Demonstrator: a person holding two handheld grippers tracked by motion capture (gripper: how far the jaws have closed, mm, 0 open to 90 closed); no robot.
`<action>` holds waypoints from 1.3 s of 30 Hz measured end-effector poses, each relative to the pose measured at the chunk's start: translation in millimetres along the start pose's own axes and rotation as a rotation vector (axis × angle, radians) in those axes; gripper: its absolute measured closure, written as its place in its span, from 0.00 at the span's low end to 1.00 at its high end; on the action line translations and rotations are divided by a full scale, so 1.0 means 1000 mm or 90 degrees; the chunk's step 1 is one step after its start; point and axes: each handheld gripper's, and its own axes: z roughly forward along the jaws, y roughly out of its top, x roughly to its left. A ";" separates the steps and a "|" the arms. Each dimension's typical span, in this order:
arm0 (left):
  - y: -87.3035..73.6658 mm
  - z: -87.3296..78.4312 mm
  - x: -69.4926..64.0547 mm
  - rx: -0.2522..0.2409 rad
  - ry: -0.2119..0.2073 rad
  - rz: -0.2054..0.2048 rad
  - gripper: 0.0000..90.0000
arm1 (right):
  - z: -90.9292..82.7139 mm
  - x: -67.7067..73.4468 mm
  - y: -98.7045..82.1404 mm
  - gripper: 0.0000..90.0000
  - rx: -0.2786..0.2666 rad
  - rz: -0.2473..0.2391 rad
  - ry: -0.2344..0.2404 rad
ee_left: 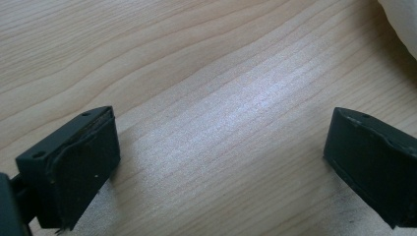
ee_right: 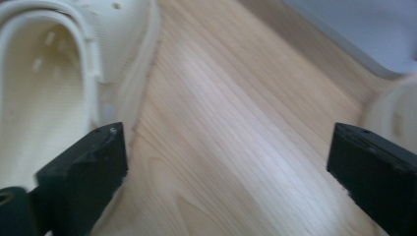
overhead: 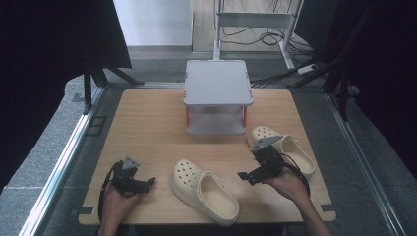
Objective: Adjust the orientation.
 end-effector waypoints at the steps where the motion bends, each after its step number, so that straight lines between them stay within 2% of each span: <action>1: 0.000 0.000 0.000 0.000 0.000 0.000 0.00 | 0.000 0.000 0.000 0.01 0.000 0.000 0.000; 4: 0.000 0.000 0.000 0.000 0.000 0.000 0.00 | -0.006 -0.010 -0.006 0.00 0.005 0.017 -0.004; 6: 0.000 0.000 0.000 -0.001 0.000 0.000 0.00 | -0.013 -0.017 -0.010 0.00 0.018 0.022 -0.020; 10: 0.000 0.000 0.000 -0.001 0.000 0.000 0.00 | -0.021 -0.023 -0.013 0.01 0.021 0.034 -0.028; 12: 0.000 0.000 0.000 -0.001 0.000 0.000 0.00 | -0.031 -0.029 -0.016 0.03 0.023 0.052 -0.042; 17: 0.000 0.000 0.000 0.000 0.000 0.000 0.00 | -0.044 -0.036 -0.018 0.05 0.024 0.057 -0.062; 18: 0.000 0.000 0.000 -0.001 0.000 0.000 0.00 | -0.052 -0.042 -0.020 0.09 0.020 0.071 -0.071; 19: 0.000 0.000 0.000 -0.001 0.000 0.000 0.00 | -0.052 -0.042 -0.020 0.09 0.020 0.071 -0.071; 21: 0.000 0.000 0.000 -0.001 0.000 0.000 0.00 | -0.059 -0.048 -0.021 0.10 0.019 0.074 -0.084; 22: 0.000 0.000 0.000 -0.001 0.000 0.000 0.00 | -0.066 -0.056 -0.023 0.10 0.014 0.085 -0.092; 23: 0.000 0.000 0.000 -0.001 0.000 0.000 0.00 | -0.066 -0.056 -0.023 0.10 0.014 0.085 -0.092; 27: 0.000 0.000 0.000 -0.002 0.000 -0.002 0.00 | -0.076 -0.078 -0.028 0.12 0.000 0.105 -0.087; 33: 0.000 0.000 0.000 -0.001 0.000 0.000 0.00 | -0.074 -0.114 -0.038 0.19 0.026 0.136 -0.144; 34: 0.000 0.000 0.000 -0.001 0.000 0.000 0.00 | -0.071 -0.126 -0.042 0.23 0.038 0.148 -0.152; 35: 0.000 0.000 0.000 -0.001 0.000 0.000 0.00 | -0.071 -0.126 -0.042 0.23 0.038 0.148 -0.152; 36: 0.000 0.000 0.000 -0.001 0.000 0.000 0.00 | -0.065 -0.137 -0.046 0.29 0.046 0.153 -0.160; 37: 0.000 0.000 0.000 -0.001 0.000 0.000 0.00 | -0.065 -0.137 -0.046 0.29 0.046 0.153 -0.160; 39: 0.000 0.000 0.000 -0.001 0.000 0.000 0.00 | -0.059 -0.146 -0.048 0.34 0.053 0.156 -0.158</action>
